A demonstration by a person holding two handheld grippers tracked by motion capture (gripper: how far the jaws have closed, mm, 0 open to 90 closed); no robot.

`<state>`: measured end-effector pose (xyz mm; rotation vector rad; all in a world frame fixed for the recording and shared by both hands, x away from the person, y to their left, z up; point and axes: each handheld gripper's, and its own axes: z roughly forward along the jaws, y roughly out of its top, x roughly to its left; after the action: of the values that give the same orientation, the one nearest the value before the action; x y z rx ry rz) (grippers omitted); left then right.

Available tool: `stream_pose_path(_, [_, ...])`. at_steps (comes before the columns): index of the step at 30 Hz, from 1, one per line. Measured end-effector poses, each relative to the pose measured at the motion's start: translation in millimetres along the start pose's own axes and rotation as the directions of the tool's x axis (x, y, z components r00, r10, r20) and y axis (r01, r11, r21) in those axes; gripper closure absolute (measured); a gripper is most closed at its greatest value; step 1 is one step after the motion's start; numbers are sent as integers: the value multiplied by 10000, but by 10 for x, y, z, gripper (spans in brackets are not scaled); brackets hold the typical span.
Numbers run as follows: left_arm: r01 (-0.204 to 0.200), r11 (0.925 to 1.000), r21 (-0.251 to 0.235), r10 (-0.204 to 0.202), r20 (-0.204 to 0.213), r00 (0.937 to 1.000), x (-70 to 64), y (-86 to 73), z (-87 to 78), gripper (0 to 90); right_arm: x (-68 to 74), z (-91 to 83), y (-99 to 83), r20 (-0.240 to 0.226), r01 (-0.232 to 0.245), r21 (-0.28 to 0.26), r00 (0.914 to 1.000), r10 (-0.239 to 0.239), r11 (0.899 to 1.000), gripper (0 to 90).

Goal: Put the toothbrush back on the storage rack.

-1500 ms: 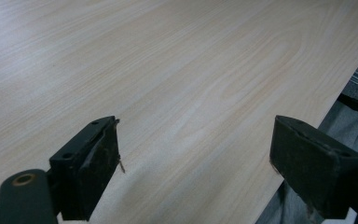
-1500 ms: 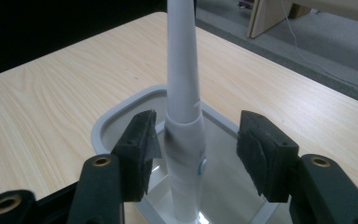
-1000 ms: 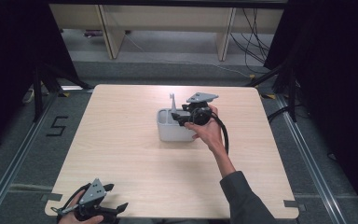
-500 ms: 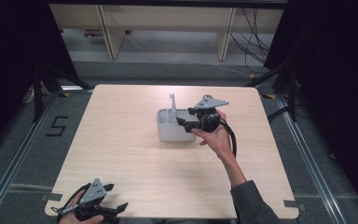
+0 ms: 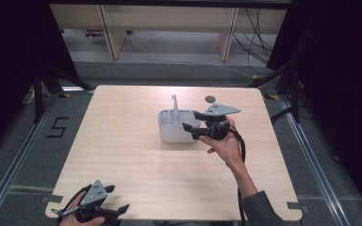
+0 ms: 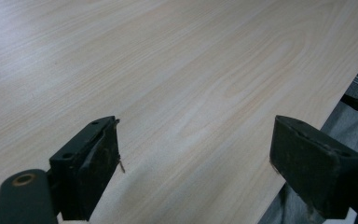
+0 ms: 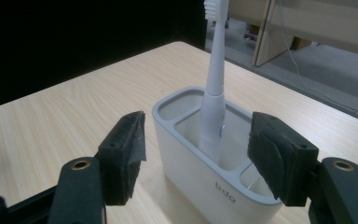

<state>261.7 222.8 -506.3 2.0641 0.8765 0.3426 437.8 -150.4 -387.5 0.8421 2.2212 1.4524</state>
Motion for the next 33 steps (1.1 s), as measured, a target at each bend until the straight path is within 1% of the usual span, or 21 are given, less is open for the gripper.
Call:
stream_pose_path(1, [-8, 10000, 3, 8, -8, 10000, 0, 0, 0, 150, 22, -16, -13, -80, -279, 34, 9996, 279, 9996, 371])
stream_pose_path(2, [-72, 10000, 7, 72, -46, 10000, 3, 1, -2, 150, 19, -43, -25, -18, -68, 48, 10000, 68, 10000, 371])
stream_pose_path(5, [-58, 10000, -74, 58, -34, 10000, 2, 0, 3, 150, 33, -87, -54, -19, -24, 134, 10000, 24, 9999, 369])
stream_pose_path(7, [37, 9999, -159, -37, 46, 10000, -6, 1, 4, 150, 36, -93, -58, -58, -103, 76, 9999, 103, 9999, 369])
stream_pose_path(8, [-28, 10000, -87, 28, 19, 10000, -2, 3, -6, 150, 55, -119, -63, -7, -374, 176, 9993, 374, 9991, 369])
stream_pose_path(10, [37, 10000, -80, -37, 27, 10000, -5, 3, -6, 150, 26, -129, -75, 16, 63, 46, 10000, -63, 10000, 369])
stream_pose_path(11, [44, 10000, -82, -43, 32, 10000, -6, 3, -4, 150, 33, -140, -97, -63, -129, 70, 9999, 130, 9999, 369])
stream_pose_path(14, [-397, 9991, 144, 397, 32, 9992, 17, 10, -24, 150, 22, -177, -123, 34, -96, 191, 9999, 95, 9998, 369])
stream_pose_path(16, [-359, 9993, 94, 359, 3, 9994, 17, 11, -26, 150, 25, -187, -133, 80, -148, 188, 9999, 146, 9997, 370])
stream_pose_path(17, [-135, 9999, -95, 135, -17, 9999, 3, 9, -13, 150, 22, -195, -143, 54, -103, 222, 9999, 102, 9997, 369])
stream_pose_path(18, [-174, 9998, -62, 174, -20, 9998, 5, 9, -17, 150, 19, -201, -150, 204, -19, 139, 9998, 16, 9999, 369])
stream_pose_path(19, [-314, 9995, 105, 314, -2, 9995, 12, 10, -29, 150, 19, -202, -157, 49, -38, 99, 10000, 37, 9999, 368])
stream_pose_path(20, [-520, 9984, 200, 521, -40, 9986, 26, 13, -34, 150, 38, -210, -162, 6, -304, 171, 9995, 304, 9994, 368])
stream_pose_path(21, [-419, 9991, 97, 420, -61, 9991, 19, 13, -26, 150, 31, -221, -161, 92, -119, 159, 9999, 118, 9998, 367])
stream_pose_path(23, [-324, 9994, 133, 324, 30, 9995, 12, 14, -33, 150, 51, -244, -168, 56, -362, 253, 9993, 360, 9990, 366])
stream_pose_path(24, [-356, 9993, 125, 355, 34, 9994, 14, 15, -33, 150, 44, -252, -170, 11, -138, 234, 9999, 137, 9996, 365])
stream_pose_path(26, [-794, 9968, 112, 795, -89, 9968, 49, 24, -32, 150, 39, -264, -174, 31, 62, 111, 10000, -62, 9999, 362])
stream_pose_path(30, [-714, 9974, 98, 714, -58, 9974, 41, 22, -31, 150, 58, -294, -198, 47, -236, 214, 9997, 235, 9995, 340])
stream_pose_path(31, [-489, 9988, 69, 489, -25, 9988, 25, 17, -30, 150, 68, -305, -206, 92, -369, 226, 9993, 367, 9991, 338])
stream_pose_path(32, [-302, 9995, 66, 301, 33, 9995, 12, 13, -33, 150, 48, -322, -209, 198, -55, 239, 9998, 51, 9997, 338])
stream_pose_path(33, [-284, 9996, 57, 284, -19, 9996, 9, 13, -36, 150, 66, -329, -218, 137, -299, 279, 9995, 296, 9992, 338])
